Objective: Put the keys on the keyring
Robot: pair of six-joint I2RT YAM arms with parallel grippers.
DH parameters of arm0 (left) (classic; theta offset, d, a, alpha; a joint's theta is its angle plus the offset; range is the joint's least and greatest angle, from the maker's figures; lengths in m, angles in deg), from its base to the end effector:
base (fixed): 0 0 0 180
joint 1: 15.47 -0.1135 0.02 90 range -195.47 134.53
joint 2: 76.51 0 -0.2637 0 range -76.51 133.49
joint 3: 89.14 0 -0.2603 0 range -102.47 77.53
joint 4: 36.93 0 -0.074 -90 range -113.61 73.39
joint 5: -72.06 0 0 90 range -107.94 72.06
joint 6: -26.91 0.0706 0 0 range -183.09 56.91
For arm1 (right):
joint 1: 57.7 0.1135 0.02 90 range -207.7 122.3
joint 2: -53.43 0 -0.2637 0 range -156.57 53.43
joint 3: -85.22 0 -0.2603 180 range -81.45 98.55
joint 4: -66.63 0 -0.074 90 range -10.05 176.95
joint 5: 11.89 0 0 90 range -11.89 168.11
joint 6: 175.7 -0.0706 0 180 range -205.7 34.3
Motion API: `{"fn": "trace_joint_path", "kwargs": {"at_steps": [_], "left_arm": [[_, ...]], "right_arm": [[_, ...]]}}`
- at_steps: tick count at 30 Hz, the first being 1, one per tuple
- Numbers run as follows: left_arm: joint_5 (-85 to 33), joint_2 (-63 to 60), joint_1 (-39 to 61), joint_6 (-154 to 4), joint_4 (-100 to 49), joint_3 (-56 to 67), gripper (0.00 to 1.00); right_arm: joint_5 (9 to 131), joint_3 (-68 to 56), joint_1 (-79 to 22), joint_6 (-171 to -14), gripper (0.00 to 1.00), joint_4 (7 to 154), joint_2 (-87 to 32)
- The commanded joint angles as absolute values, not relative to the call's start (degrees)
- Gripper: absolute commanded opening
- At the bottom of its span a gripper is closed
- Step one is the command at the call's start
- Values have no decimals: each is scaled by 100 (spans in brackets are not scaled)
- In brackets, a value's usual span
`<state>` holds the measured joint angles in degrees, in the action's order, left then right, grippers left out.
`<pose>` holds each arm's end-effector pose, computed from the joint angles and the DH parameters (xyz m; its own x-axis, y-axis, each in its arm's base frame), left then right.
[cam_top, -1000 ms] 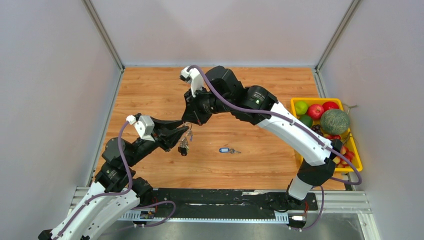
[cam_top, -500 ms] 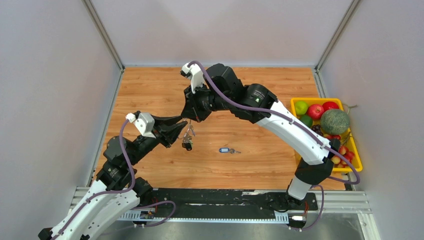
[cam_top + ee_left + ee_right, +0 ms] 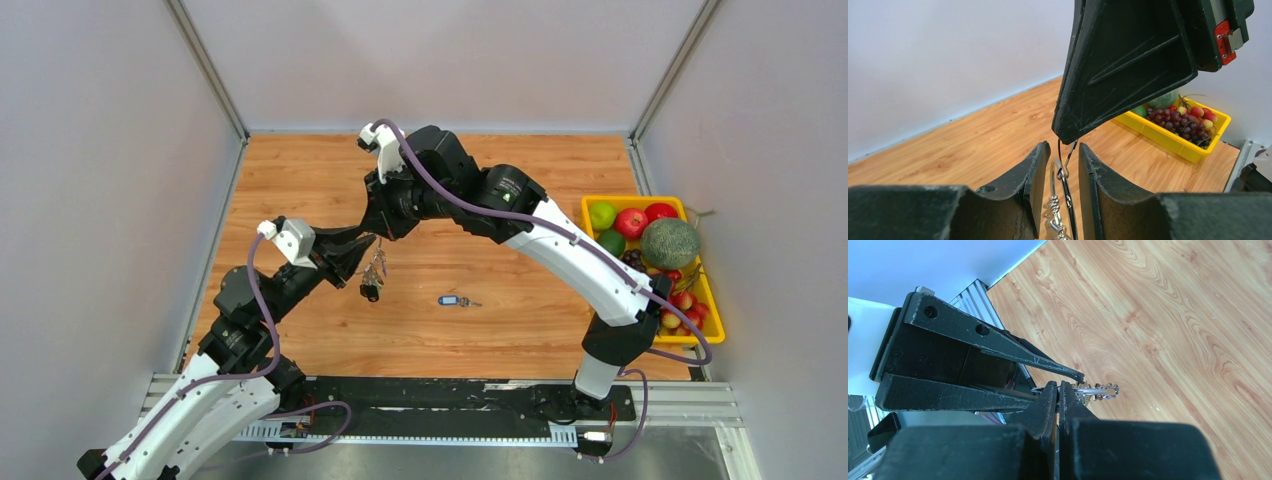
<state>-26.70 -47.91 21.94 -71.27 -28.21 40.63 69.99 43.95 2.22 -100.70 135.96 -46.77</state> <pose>0.1290 -0.1122 0.3678 0.0735 -0.2332 -0.9696 0.7363 0.6685 -0.1050 0.1888 0.3459 0.4615 -0.4854 -0.3267 -0.8110 -0.8198 0.4925 0.2922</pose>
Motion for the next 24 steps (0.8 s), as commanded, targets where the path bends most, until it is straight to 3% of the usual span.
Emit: {"fn": "trace_joint_path", "kwargs": {"at_steps": [1,24], "left_arm": [[-2599,-4789,2219,-6953,-3043,4000,37],[-2555,-4841,2232,-6932,-3000,4034,28]], "right_arm": [[7175,4770,206,-10213,0,13440,-4640],[7095,4862,199,-10244,0,13400,-4692]]}}
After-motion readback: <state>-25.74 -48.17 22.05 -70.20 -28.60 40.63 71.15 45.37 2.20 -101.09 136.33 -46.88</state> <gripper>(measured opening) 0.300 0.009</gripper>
